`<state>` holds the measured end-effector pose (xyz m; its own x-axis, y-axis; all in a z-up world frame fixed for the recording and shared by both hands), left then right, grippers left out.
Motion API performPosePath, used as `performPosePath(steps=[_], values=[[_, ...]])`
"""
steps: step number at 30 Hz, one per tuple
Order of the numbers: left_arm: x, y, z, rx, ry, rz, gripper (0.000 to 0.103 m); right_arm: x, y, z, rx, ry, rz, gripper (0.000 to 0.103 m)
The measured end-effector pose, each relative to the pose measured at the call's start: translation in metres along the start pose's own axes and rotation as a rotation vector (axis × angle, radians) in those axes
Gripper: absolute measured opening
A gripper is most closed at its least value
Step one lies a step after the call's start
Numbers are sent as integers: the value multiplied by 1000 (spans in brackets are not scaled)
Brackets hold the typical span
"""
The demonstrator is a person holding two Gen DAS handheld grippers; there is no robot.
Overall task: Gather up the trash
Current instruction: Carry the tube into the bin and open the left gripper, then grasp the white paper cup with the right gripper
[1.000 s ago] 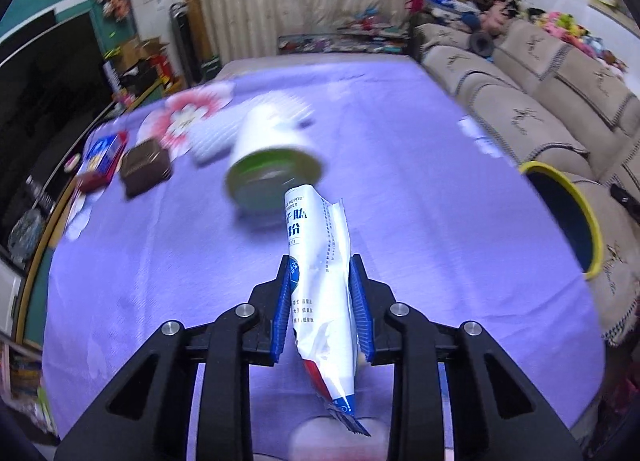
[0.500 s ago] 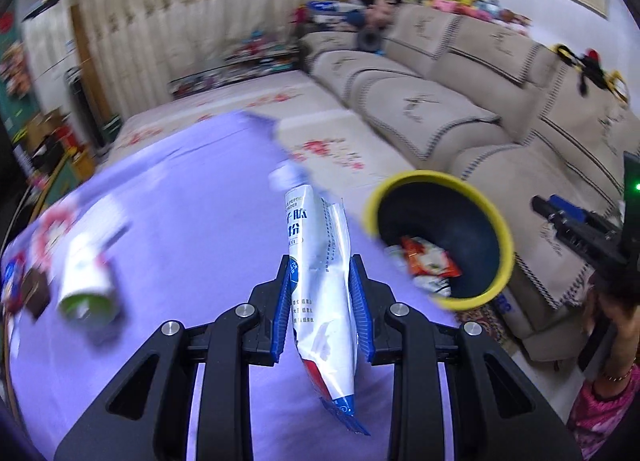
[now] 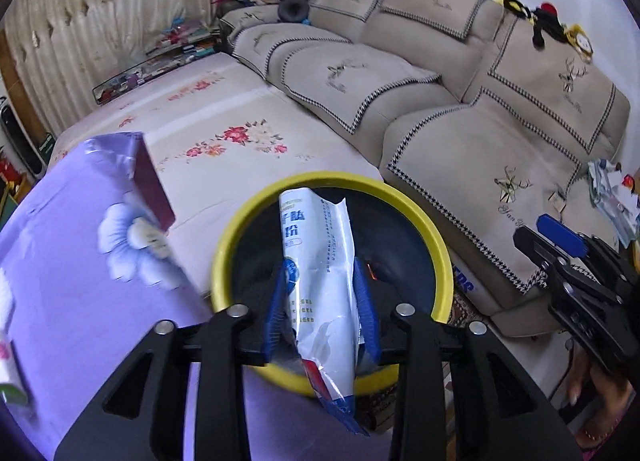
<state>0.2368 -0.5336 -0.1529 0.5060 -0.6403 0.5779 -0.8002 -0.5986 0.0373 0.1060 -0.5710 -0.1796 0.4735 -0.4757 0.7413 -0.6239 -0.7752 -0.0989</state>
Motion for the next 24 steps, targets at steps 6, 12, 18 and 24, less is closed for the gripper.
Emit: performPosePath(steps=[6,12,18,24], values=[[8,1,16,6,2,-30,67,-3,-4,5,-3,-23,-7,45],[-16,-37,-47,13,92,-81,78,-2,-21,-4,10,-10,-24,45],[-70,-102,-134,89,201,-173,87,-5,-74,-11,76,-17,-96,45],[-155,-205,-225,328,297,-317,90,-12,-168,-23,208,-21,-207,45]])
Point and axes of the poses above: each gripper's, at about its wrist camera, not at the fingertips, and z roughly the way its jaws point, y to its right, x to its top, the point moved 5 cm from there along z, roughly the way its jaws point
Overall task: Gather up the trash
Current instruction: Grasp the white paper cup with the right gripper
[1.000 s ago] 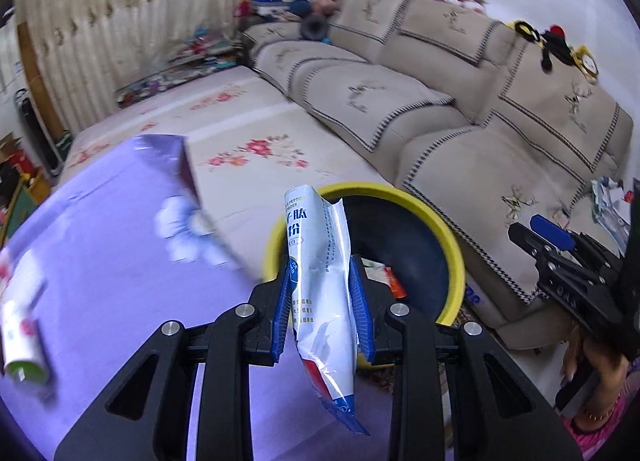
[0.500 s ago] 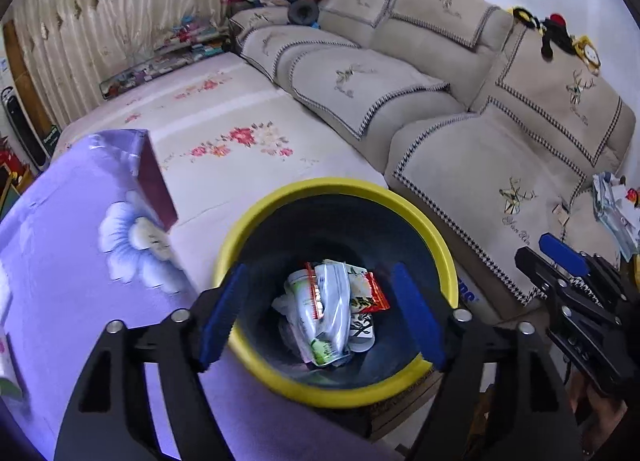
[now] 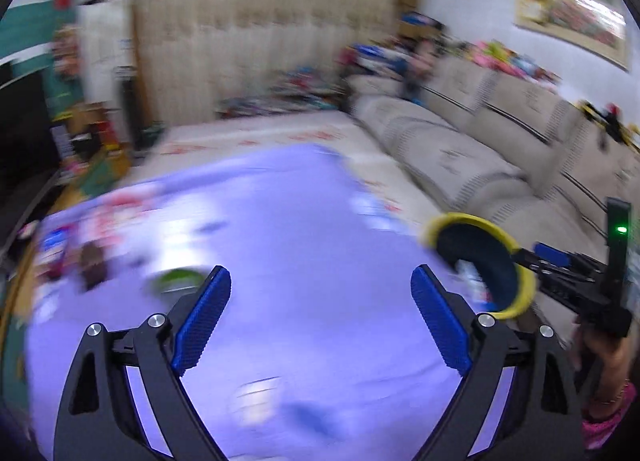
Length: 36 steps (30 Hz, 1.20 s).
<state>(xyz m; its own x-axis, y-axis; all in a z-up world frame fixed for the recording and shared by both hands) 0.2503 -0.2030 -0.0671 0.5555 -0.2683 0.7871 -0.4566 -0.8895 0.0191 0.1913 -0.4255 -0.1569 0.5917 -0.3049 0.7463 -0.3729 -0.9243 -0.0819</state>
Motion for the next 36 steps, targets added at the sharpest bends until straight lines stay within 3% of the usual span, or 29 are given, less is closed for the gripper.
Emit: performPosePath(steps=[6,12,15,19,36], values=[[-31,-132,-60,244,67,-141,91,6,-137,4,223,5,-127,45],[-67,-205,-114,411,136,-202,93,-6,-256,5,394,-34,-253,44],[-80,-220,-125,424,148,-208,93,-10,-297,6,436,-48,-286,44],[-85,-223,-126,402,153,-213,93,-7,-331,17,426,-61,-298,44],[-91,-226,-98,358,138,-260,93,-4,-353,71,331,-129,-223,45]])
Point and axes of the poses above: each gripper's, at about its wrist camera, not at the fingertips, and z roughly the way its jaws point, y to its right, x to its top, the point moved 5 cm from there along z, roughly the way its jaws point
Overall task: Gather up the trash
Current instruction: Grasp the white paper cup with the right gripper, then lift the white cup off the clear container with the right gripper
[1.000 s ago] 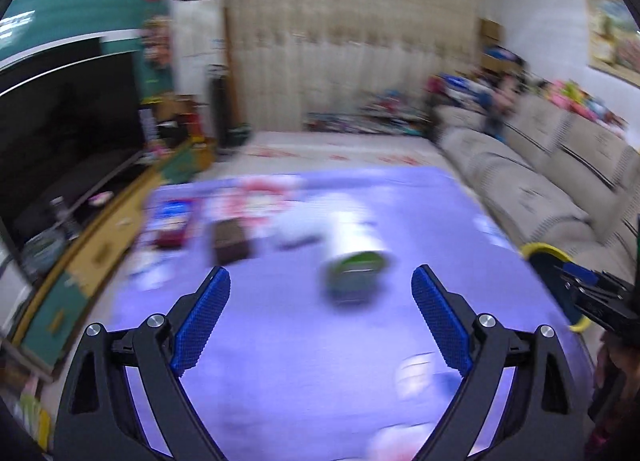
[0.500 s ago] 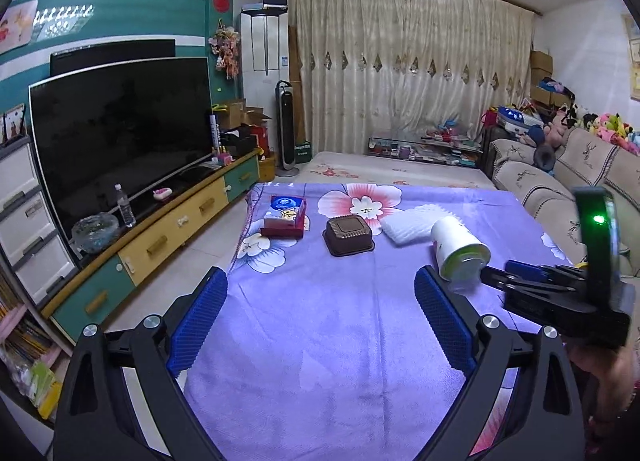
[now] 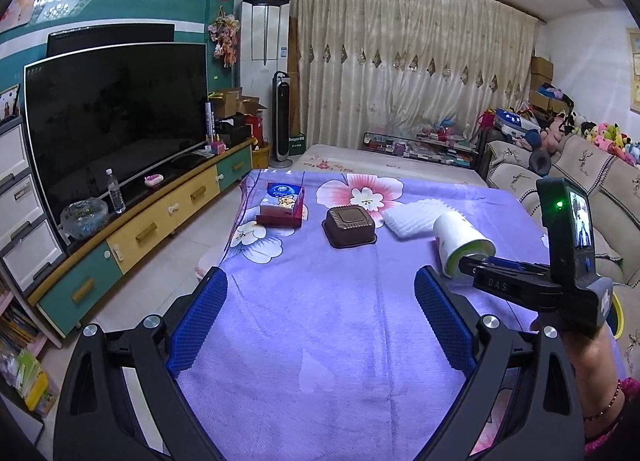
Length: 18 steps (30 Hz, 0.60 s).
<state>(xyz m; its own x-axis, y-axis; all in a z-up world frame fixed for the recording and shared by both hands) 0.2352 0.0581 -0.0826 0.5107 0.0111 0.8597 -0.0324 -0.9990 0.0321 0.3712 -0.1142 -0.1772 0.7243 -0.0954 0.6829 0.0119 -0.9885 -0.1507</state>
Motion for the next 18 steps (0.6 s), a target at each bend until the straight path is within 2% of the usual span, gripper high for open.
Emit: performPosePath(steps=[4,6,14,16,17,18], values=[[-1,-2,1,-2,-3,-4,93,4,3,9,-13,-11,11,47],[-3,-2,5,-6,-6,-4,93,5,4,14,-21,-14,15,52],[-6,7,7,-19,-6,3,93,8,4,21,-50,-2,-2,54],[-6,10,5,-23,-7,5,93,7,4,21,-45,-8,-3,32],[-7,11,5,-23,-7,7,93,6,5,19,-50,-13,-4,8],[-7,11,4,-22,-8,10,93,5,6,18,-33,-24,0,6]])
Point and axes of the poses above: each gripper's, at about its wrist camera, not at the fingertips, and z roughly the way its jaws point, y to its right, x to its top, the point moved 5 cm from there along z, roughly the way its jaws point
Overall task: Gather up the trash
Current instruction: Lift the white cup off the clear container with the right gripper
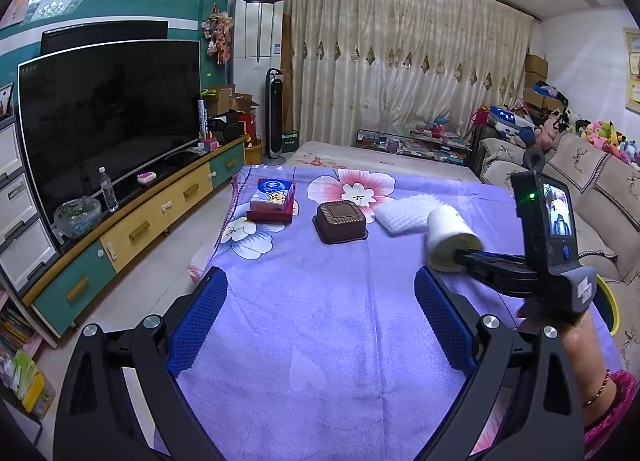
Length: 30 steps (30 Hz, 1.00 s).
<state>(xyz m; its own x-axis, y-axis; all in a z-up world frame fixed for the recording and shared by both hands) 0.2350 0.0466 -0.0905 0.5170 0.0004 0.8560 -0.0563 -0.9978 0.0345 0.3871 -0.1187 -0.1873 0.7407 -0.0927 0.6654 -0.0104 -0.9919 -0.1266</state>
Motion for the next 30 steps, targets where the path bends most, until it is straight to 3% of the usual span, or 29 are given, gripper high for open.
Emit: performPosePath(steps=[5,8,10,15,16,18,19,24,28,30], values=[[-1,2,-1,3,-3,2,93,-7,6,-17,54,-21,5,6],[-1,3,0,-1,-1,1,93,-4,15,-34,54,19,20,11],[0,4,2,-3,-3,1,93,3,18,-40,54,40,24,22],[0,9,3,-9,-6,16,93,47,22,-33,167,26,102,71],[0,10,2,-7,-5,20,93,60,21,-28,149,12,94,74],[1,8,1,-2,-2,18,93,77,20,-14,135,-35,88,76],[1,8,1,-2,-1,15,93,85,19,1,119,-102,88,76],[2,6,-1,-8,5,8,93,81,17,46,108,-294,110,76],[2,9,-4,-11,6,23,93,70,15,66,159,-380,147,73],[2,8,-5,-9,5,24,93,69,16,74,170,-405,165,66]])
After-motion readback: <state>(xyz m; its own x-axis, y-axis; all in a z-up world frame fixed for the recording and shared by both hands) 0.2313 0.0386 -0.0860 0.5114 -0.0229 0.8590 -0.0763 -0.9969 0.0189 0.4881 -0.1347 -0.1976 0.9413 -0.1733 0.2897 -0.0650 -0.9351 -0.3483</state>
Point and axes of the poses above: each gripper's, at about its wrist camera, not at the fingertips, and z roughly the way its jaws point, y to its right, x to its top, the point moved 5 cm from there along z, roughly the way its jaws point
